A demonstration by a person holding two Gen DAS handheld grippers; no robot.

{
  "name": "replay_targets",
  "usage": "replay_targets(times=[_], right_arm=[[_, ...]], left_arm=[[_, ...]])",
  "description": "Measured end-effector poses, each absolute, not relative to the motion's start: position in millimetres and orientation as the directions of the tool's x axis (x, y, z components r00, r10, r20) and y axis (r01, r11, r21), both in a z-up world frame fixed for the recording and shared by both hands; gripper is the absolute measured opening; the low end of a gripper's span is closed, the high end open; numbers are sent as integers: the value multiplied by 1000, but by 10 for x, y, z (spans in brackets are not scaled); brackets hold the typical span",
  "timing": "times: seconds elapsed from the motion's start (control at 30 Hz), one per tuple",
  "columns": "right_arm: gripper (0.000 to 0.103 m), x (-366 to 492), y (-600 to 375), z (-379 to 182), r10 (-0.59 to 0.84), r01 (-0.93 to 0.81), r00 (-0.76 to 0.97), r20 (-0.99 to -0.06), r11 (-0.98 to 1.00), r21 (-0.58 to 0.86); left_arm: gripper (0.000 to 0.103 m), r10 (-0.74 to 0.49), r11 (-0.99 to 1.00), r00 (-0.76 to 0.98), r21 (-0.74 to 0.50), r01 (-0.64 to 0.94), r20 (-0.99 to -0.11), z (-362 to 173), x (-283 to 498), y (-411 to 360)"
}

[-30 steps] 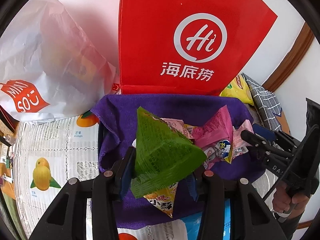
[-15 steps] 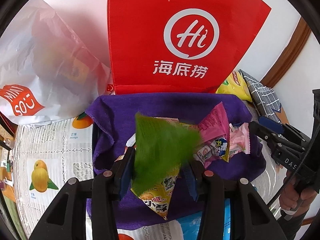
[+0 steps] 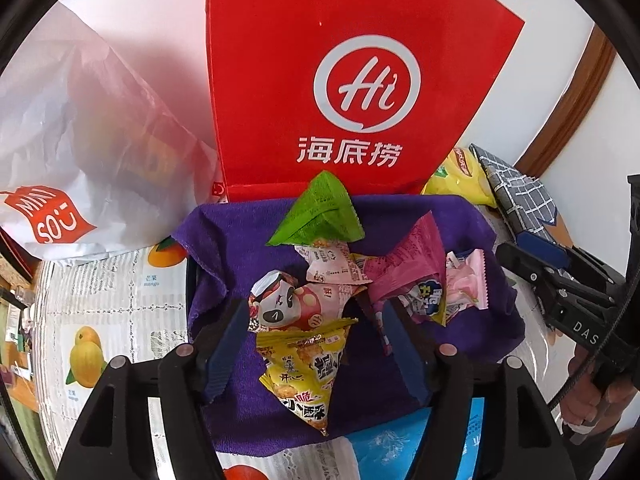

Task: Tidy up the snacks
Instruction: 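Open the right tool to drop the pink candy while the left tool releases the green bag, then reach the right tool to the red wrapped snack and grasp it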

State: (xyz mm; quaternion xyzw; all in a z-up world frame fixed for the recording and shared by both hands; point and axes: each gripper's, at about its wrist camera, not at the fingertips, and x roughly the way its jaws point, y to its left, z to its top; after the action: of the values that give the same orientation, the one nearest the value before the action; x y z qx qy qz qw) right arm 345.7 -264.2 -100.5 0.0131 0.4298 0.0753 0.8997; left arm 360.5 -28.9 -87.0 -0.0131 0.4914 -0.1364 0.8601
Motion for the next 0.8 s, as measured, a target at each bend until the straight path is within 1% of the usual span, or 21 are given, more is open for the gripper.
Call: replay_targets(times=[0.17, 0.37, 0.4, 0.43, 0.63, 0.8], right_arm=[[48, 3327, -2569, -858, 116, -104, 636, -763, 992, 64], [48, 2990, -2546, -680, 89, -103, 657, -749, 994, 29], [50, 2920, -2557, -652, 84, -97, 661, -746, 995, 26], [53, 2845, -2572, -623, 82, -91, 665, -743, 995, 28], [53, 2446, -2650, -493, 64, -51, 684, -727, 998, 40], [53, 2156, -2664, -482, 78, -27, 665, -743, 996, 80]], left_arm=[[69, -267, 958, 492, -175, 225, -829, -763, 3538, -283], [69, -261, 960, 535, -159, 229, -803, -536, 3366, -319], [69, -259, 960, 547, -152, 233, -796, -484, 3315, -333], [69, -257, 961, 554, -148, 235, -792, -454, 3280, -340], [69, -249, 963, 568, -138, 232, -784, -297, 2928, -356], [69, -235, 966, 581, -119, 231, -779, -233, 2611, -301]])
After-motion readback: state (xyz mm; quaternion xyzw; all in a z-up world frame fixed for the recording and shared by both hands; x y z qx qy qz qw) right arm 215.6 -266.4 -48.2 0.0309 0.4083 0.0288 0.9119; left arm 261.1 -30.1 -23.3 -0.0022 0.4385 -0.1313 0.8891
